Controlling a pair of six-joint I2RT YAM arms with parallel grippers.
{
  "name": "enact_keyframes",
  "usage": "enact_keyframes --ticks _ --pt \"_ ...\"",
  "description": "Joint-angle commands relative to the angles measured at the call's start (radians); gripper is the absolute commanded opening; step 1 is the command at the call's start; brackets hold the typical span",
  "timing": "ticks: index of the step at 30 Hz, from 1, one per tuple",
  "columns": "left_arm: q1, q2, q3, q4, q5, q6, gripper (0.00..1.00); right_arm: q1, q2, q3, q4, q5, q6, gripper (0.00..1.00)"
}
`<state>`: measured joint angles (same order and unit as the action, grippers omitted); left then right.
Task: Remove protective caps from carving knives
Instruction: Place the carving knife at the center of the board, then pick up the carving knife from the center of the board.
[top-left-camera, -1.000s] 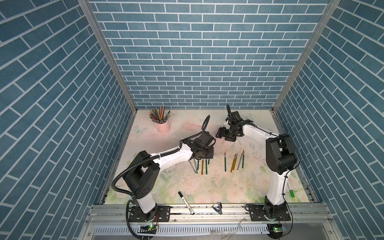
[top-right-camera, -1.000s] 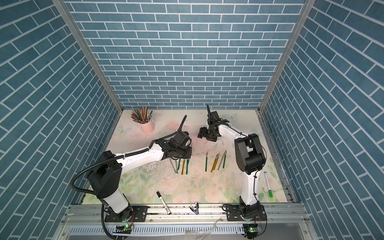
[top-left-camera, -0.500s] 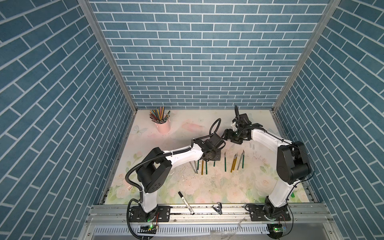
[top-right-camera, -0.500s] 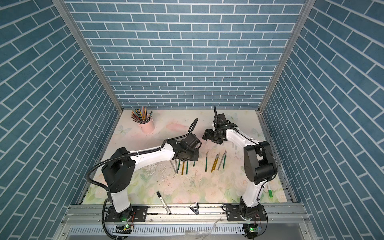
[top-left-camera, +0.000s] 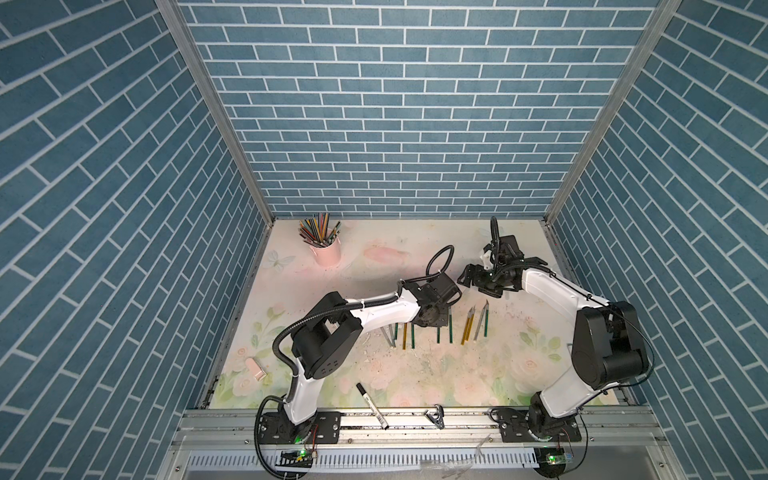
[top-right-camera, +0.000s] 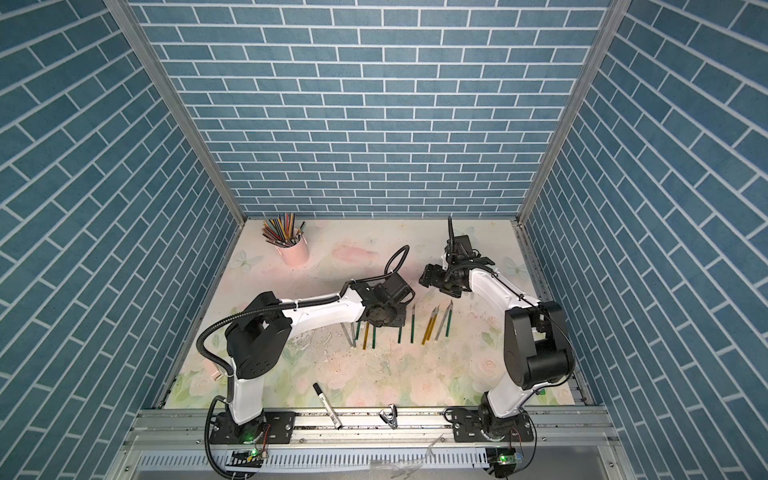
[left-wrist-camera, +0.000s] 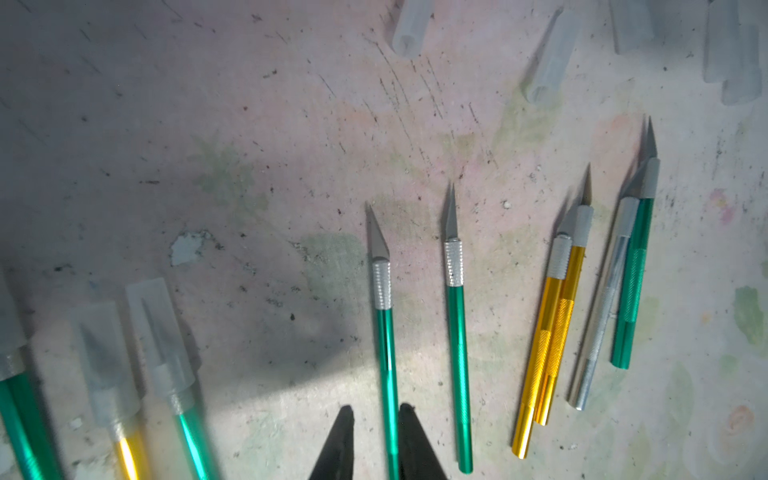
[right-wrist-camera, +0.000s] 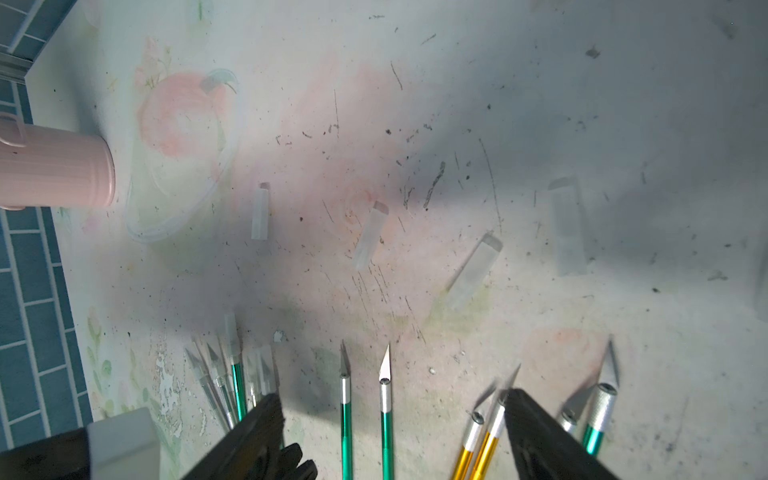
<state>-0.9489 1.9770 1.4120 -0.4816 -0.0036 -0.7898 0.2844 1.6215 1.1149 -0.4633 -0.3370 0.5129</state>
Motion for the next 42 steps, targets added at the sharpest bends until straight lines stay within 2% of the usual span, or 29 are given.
enact_keyframes --ticks 1,5,8,16,28,38,42 --pt "-0.004 0.023 0.031 -0.039 -0.033 -0.032 0.24 -0.009 -0.04 -0.017 -0.022 -0.007 -0.04 0.86" --pt "-0.005 0.025 0.041 -0.051 -0.039 -0.036 0.34 -0.014 -0.045 -0.026 -0.021 -0.014 -0.045 0.86" --pt "-0.006 0.016 0.052 -0.068 -0.05 -0.031 0.48 -0.016 -0.043 -0.028 -0.022 -0.02 -0.046 0.86" --pt "-0.005 -0.036 0.083 -0.136 -0.095 -0.014 0.98 -0.017 -0.048 -0.027 -0.024 -0.025 -0.05 0.87" --pt "-0.001 -0.103 0.079 -0.32 -0.174 -0.078 0.99 -0.017 -0.057 -0.024 -0.032 -0.06 -0.036 0.9" --pt "-0.015 -0.124 0.014 -0.323 -0.154 -0.118 0.99 -0.014 -0.054 -0.039 -0.015 -0.093 -0.023 0.92" --pt "-0.03 -0.1 0.033 -0.323 -0.144 -0.111 0.99 -0.014 -0.04 -0.032 -0.04 -0.075 -0.016 0.98"
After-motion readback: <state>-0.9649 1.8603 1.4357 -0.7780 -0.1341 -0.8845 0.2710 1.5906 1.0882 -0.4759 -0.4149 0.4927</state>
